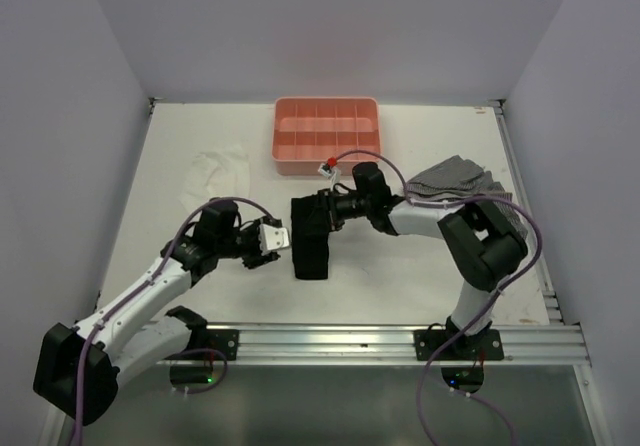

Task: Roll the underwear

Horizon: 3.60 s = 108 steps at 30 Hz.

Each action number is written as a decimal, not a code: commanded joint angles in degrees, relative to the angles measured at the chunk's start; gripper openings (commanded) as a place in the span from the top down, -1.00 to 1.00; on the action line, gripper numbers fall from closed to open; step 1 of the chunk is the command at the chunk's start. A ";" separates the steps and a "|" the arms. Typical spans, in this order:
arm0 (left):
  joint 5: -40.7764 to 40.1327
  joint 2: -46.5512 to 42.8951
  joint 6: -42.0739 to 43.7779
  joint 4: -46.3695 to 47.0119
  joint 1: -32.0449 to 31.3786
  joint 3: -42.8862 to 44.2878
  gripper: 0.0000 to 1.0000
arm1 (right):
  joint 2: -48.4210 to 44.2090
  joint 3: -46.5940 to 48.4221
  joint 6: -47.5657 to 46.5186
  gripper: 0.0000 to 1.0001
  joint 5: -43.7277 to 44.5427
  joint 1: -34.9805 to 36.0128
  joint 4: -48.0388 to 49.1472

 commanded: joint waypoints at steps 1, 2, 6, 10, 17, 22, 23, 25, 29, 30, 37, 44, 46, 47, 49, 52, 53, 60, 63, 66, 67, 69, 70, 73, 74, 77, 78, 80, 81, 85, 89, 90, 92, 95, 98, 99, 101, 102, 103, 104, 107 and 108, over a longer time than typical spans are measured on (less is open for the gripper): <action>-1.31 -1.72 3.54 7.50 -2.65 -3.45 -0.04 | 5.42 -3.02 -1.44 0.42 0.44 -0.25 -2.27; -2.88 -1.99 3.45 8.29 -4.75 -4.16 -0.03 | 6.47 -3.46 -1.17 0.42 1.75 -0.16 0.35; -4.30 -0.85 3.63 11.45 -9.33 -6.19 -0.01 | 12.62 -5.92 3.22 0.45 2.91 0.28 6.17; -5.53 0.99 4.59 14.00 -13.81 -7.15 -0.04 | 13.25 -7.34 1.83 0.48 4.40 0.90 3.92; -10.44 5.21 8.11 21.28 -22.42 -10.67 0.00 | 17.91 -6.37 3.31 0.49 3.87 0.81 3.80; -14.57 7.50 11.45 25.16 -24.10 -13.57 0.08 | 18.87 -6.02 2.35 0.49 3.43 0.81 2.40; -15.28 7.85 12.06 26.30 -24.45 -13.92 0.08 | 18.87 -6.10 2.17 0.50 3.35 0.81 2.22; -16.34 8.99 13.82 27.02 -24.98 -14.63 0.10 | 18.87 -6.02 1.91 0.50 3.17 0.81 1.70; -17.39 10.40 16.72 28.59 -25.16 -15.94 0.10 | 19.05 -5.67 1.12 0.50 2.82 0.81 0.64; -17.48 10.40 17.51 29.12 -25.16 -16.73 0.10 | 19.40 -5.66 1.03 0.50 2.82 0.81 0.55; -20.20 11.99 20.15 32.99 -26.82 -19.11 0.12 | 20.54 -4.61 0.86 0.53 2.47 0.81 -0.41; -21.00 11.90 20.68 35.98 -28.32 -20.08 0.55 | 20.20 -4.61 -0.20 0.54 2.73 0.90 -1.29; -20.48 11.55 19.98 35.11 -28.50 -19.20 0.76 | 19.49 -3.82 -1.60 0.52 2.82 0.90 -2.86; -19.95 11.37 19.54 32.23 -28.58 -18.42 0.94 | 18.36 -3.38 -2.30 0.50 2.47 0.90 -4.09; -18.99 10.50 16.39 30.02 -28.58 -16.13 1.00 | 16.69 -1.37 -5.90 0.28 2.21 0.81 -8.38; -16.53 8.74 11.38 24.39 -28.50 -12.70 1.00 | 11.86 1.79 -13.19 -0.13 2.64 0.46 -16.28; -15.56 8.47 9.45 22.56 -28.50 -11.91 1.00 | 10.63 2.68 -14.95 -0.26 2.64 -0.24 -18.41; -7.48 12.50 -2.07 11.12 -26.48 -2.60 1.00 | -1.68 7.70 -36.10 -0.66 2.03 -5.33 -37.14; -1.24 16.36 -3.49 8.66 -23.58 0.04 1.00 | -6.78 6.29 -43.05 -0.69 1.33 -8.59 -41.71; 4.48 21.02 -4.11 6.72 -19.28 3.46 1.00 | -10.82 4.98 -50.79 -0.69 0.54 -10.44 -47.86; 6.32 22.17 -4.28 6.37 -17.53 4.35 1.00 | -11.96 3.58 -52.83 -0.68 0.45 -10.44 -50.14; 7.82 25.76 -4.28 4.26 -15.85 7.16 1.00 | -15.74 1.90 -56.35 -0.67 -0.08 -10.70 -51.56; 9.31 27.00 -4.20 2.52 -14.54 8.04 1.00 | -17.06 0.42 -56.71 -0.67 0.09 -10.70 -52.09; 13.34 31.92 -3.76 -1.00 -11.03 11.90 1.00 | -21.54 -2.05 -58.65 -0.66 0.36 -10.53 -52.18; 14.41 34.72 -3.58 -1.98 -10.14 14.09 1.00 | -23.56 -2.76 -59.87 -0.66 0.45 -10.53 -51.92; 19.15 39.22 -2.27 -6.81 -6.53 18.75 1.00 | -25.94 -4.69 -61.63 -0.66 1.15 -10.44 -51.30; 20.30 42.02 -2.09 -7.78 -4.78 19.81 1.00 | -27.08 -5.57 -62.51 -0.66 1.67 -10.35 -50.52; 23.29 46.50 -0.78 -11.55 -3.02 23.32 1.00 | -28.32 -6.54 -64.35 -0.67 3.34 -9.74 -49.29; 24.08 48.09 -0.51 -13.04 -2.40 24.47 1.00 | -29.54 -7.59 -64.71 -0.67 4.39 -9.22 -48.50; 27.42 55.30 0.99 -19.54 1.02 29.22 1.00 | -31.83 -11.37 -66.99 -0.68 11.93 -2.29 -37.64; 27.87 59.18 0.82 -21.32 2.88 32.03 1.00 | -31.49 -15.24 -69.28 -0.70 16.52 2.56 -26.98; 27.87 60.40 0.90 -21.67 3.14 32.39 1.00 | -31.14 -16.20 -70.24 -0.71 17.14 3.35 -25.04; 28.22 61.90 0.82 -22.37 3.67 33.27 1.00 | -29.56 -17.26 -72.87 -0.75 18.37 5.28 -19.42; 28.48 62.78 0.20 -22.55 3.85 33.89 1.00 | -26.84 -19.02 -76.21 -0.75 18.73 7.57 -13.35; 28.39 63.31 -0.59 -22.20 3.93 33.80 1.00 | -23.68 -19.73 -80.00 -0.75 18.82 10.03 -8.59; 28.48 63.58 -0.68 -22.20 3.93 33.89 1.00 | -22.88 -19.20 -81.22 -0.74 18.73 10.82 -7.54; 28.83 64.10 -0.94 -22.46 4.02 34.06 1.00 | -21.12 -19.03 -82.46 -0.70 18.12 12.14 -6.13; 28.92 64.28 -1.03 -22.55 4.20 34.15 1.00 | -19.72 -18.68 -82.82 -0.69 17.68 12.58 -5.69; 29.01 64.54 -1.12 -22.81 4.29 34.59 1.00 | -19.19 -18.59 -83.17 -0.67 17.15 13.20 -5.60; 29.10 64.72 -0.94 -23.08 4.46 34.76 1.00 | -18.75 -18.50 -83.52 -0.66 16.80 13.55 -5.60; 29.18 65.42 -0.77 -23.69 4.90 35.38 1.00 | -16.03 -18.32 -84.40 -0.59 17.67 14.52 -4.02; 29.19 65.68 -0.68 -23.87 5.08 35.47 1.00 | -15.23 -18.06 -84.23 -0.57 18.02 14.61 -3.23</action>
